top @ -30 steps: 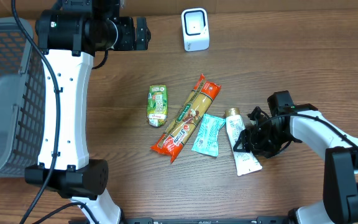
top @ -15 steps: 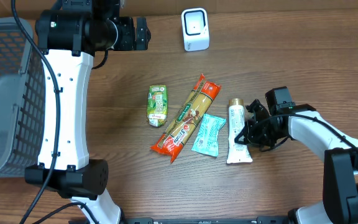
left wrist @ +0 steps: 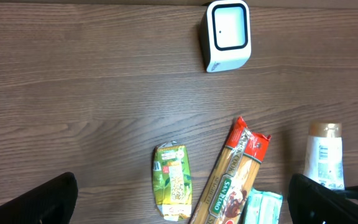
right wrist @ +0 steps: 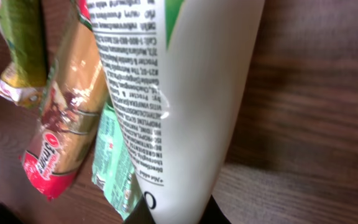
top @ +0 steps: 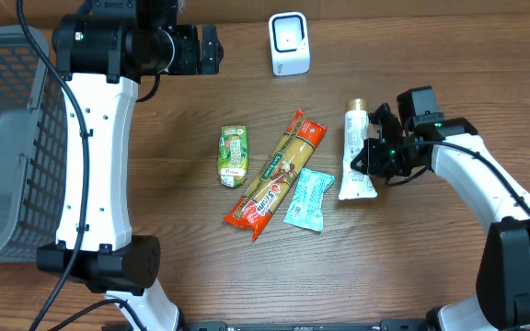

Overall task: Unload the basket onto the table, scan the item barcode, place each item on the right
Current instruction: 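Stand the white tube upright and lift it with right gripper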

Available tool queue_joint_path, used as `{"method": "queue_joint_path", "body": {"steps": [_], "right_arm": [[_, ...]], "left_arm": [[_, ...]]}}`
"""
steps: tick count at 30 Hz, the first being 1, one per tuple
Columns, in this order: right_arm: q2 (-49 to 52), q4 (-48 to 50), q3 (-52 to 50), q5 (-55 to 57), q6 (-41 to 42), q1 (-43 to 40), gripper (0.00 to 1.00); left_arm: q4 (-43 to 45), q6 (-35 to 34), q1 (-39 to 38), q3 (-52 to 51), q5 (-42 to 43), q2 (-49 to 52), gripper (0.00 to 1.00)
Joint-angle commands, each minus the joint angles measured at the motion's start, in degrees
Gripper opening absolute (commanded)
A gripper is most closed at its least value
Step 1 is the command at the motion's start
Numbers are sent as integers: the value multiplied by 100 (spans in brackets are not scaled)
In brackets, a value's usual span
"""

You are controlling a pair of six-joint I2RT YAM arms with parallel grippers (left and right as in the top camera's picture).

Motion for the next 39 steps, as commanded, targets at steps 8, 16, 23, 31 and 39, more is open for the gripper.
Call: {"method": "queue_joint_path", "body": {"steps": [8, 16, 23, 31, 39], "right_arm": [[-33, 240, 33, 1207, -127, 13, 4], [96, 487, -326, 2044, -494, 17, 4], [94, 282, -323, 2022, -396, 17, 53], [94, 216, -363, 1493, -251, -186, 82], [153, 398, -643, 1340, -254, -350, 84]], "left_arm": [[4, 92, -7, 33, -35, 31, 100], [4, 92, -7, 33, -35, 31, 100], [4, 92, -7, 33, -35, 31, 100], [4, 92, -7, 33, -33, 31, 99], [4, 92, -7, 33, -35, 31, 99]]}}
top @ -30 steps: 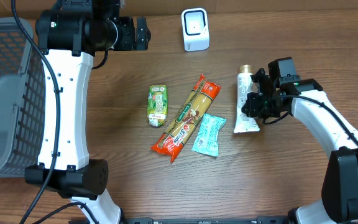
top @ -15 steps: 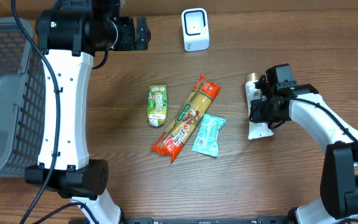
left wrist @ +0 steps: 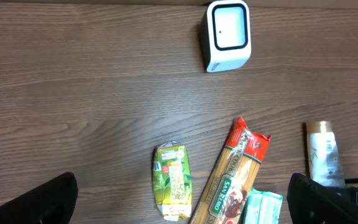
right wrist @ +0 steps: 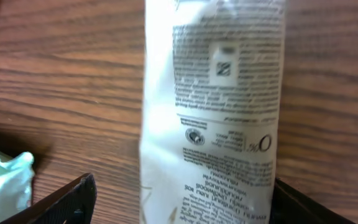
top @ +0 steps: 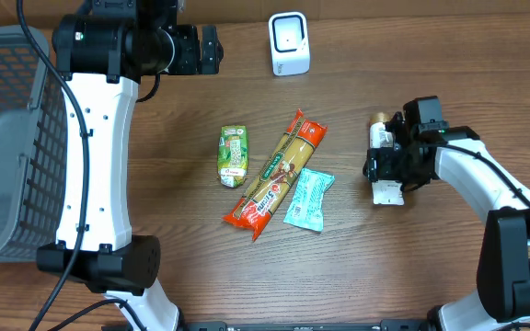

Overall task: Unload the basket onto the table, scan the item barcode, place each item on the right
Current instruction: 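Stand the white tube upright and lift it with right gripper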

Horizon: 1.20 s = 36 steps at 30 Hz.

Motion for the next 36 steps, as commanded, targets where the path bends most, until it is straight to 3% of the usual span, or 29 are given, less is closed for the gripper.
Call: {"method": "queue_joint_path", "body": {"steps": [1, 6, 9, 12, 18, 22, 24, 29, 36], "right_arm": [[-9, 118, -179, -289, 17, -72, 84], [-4, 385, -450, -654, 20, -251, 82], [-4, 398, -498, -855, 20, -402, 75], [-2, 402, -527, -988, 22, -503, 59], [-2, 717, -791, -986, 22, -501, 41], [-4, 815, -852, -986, 57, -501, 13], [-4, 870, -852, -986, 223, -501, 4], [-46, 728, -557, -1276, 426, -507, 4], [-293, -472, 918, -1320, 321, -507, 4]], "left_arm": [[7, 92, -7, 33, -35, 31, 100], [7, 92, -7, 33, -35, 31, 99], [7, 92, -7, 33, -35, 31, 100], [7, 92, -7, 33, -35, 31, 100], [7, 92, -7, 33, -35, 31, 100], [7, 92, -7, 33, -33, 31, 100], [7, 92, -7, 33, -33, 31, 100], [7, 92, -7, 33, -35, 31, 100], [7, 92, -7, 33, -35, 31, 100]]}}
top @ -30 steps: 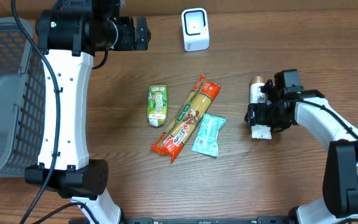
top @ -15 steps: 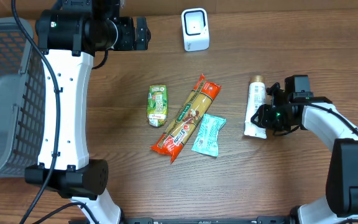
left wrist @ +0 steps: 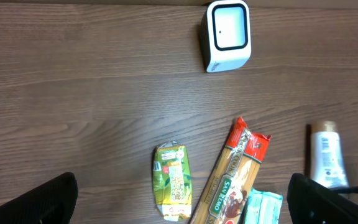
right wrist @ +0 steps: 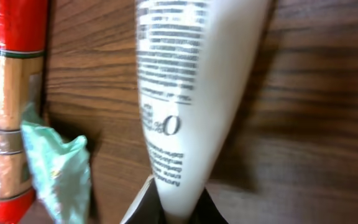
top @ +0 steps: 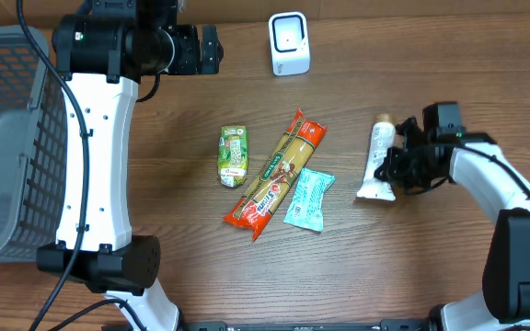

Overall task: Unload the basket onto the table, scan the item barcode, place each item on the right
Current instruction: 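Stand the white tube upright and lift it with right gripper, then carry the white tube to the scanner and hold it in front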

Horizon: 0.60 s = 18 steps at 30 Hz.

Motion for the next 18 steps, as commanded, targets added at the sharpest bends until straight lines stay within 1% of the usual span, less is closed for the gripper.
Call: {"method": "queue_joint_path", "body": {"steps": [1, 3, 6, 9, 15, 18], "right_arm": [[-199, -481, 1154, -15, -125, -7, 4], [-199, -1014, 1762, 210, -205, 42, 4], [-199, -1749, 2638, 866, -203, 179, 4], [-199, -2197, 3327, 1447, -162, 378, 4], [-199, -2256, 4441, 2734, -72, 769, 4], [-199, -2105, 4857, 2959, -101, 870, 4]], "left_arm": [[2, 92, -7, 33, -33, 31, 100], [2, 92, -7, 33, -35, 31, 100], [2, 92, -7, 33, -33, 31, 99], [0, 92, -7, 33, -35, 31, 100], [2, 92, -7, 33, -35, 31, 100], [2, 92, -7, 33, -33, 31, 100]]}}
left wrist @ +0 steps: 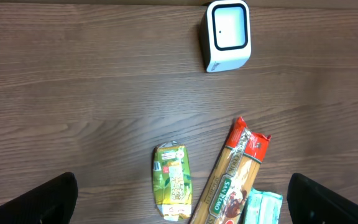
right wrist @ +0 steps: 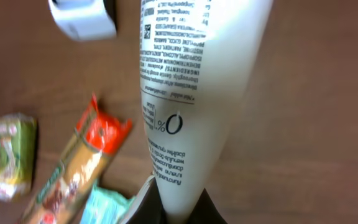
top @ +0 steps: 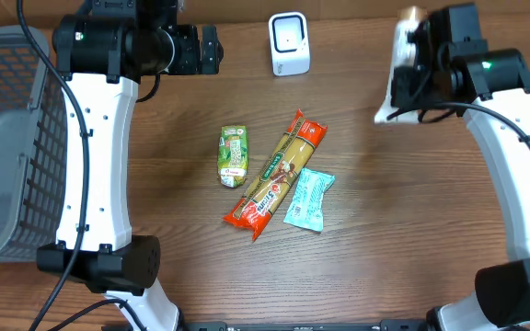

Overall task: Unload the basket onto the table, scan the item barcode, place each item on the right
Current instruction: 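Carry the white tube to the scanner and hold it in front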

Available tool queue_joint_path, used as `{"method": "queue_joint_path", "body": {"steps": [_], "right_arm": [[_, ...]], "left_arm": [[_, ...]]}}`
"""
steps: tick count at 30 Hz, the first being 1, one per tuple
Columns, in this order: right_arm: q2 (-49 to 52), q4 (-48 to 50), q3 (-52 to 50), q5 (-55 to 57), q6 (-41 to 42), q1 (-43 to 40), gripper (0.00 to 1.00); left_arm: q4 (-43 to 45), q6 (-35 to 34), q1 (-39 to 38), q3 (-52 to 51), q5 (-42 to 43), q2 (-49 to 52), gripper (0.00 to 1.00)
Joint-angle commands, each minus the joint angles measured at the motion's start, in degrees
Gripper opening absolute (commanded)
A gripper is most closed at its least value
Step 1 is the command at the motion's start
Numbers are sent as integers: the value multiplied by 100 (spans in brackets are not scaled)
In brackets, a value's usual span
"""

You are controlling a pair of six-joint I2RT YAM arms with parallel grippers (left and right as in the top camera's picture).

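The white tube [top: 401, 55] hangs in the air to the right of the white scanner [top: 289, 43], cap end farthest from me. My right gripper [top: 410, 92] is shut on its flat lower end. In the right wrist view the tube [right wrist: 191, 81] fills the middle, small print facing the camera, with the fingers [right wrist: 143, 202] pinching its bottom end and the scanner [right wrist: 82, 15] at the upper left. My left gripper [top: 210, 48] is open high at the back left, nothing in it, looking down on the scanner [left wrist: 227, 34].
On the wooden table lie a green packet [top: 233, 154], a long pasta pack [top: 276, 173] and a teal packet [top: 308, 198], side by side in the middle. A grey wire basket [top: 7, 138] stands at the left edge.
The tube was low by the table, right of the teal packet, in my right gripper. Now it is lifted and farther back, level with the scanner. The left arm has not moved.
The tube lay beside the teal packet with my right gripper shut on it. Then it lay farther right with the fingers open on either side. Then the gripper was shut on its flat end, and now it holds the tube raised near the scanner.
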Motion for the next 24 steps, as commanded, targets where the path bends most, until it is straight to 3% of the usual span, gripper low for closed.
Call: {"method": "queue_joint_path", "body": {"steps": [1, 10, 14, 24], "right_arm": [[-199, 243, 629, 658, -24, 83, 4], [-44, 227, 691, -1681, -400, 114, 4], [-31, 90, 669, -3158, -1132, 114, 4], [-31, -140, 669, -5316, -2868, 76, 4]], "left_arm": [[7, 92, -7, 33, -33, 31, 99], [7, 92, -7, 33, -35, 31, 99], [7, 92, -7, 33, -35, 31, 99], [7, 92, -7, 33, -35, 31, 100]]}}
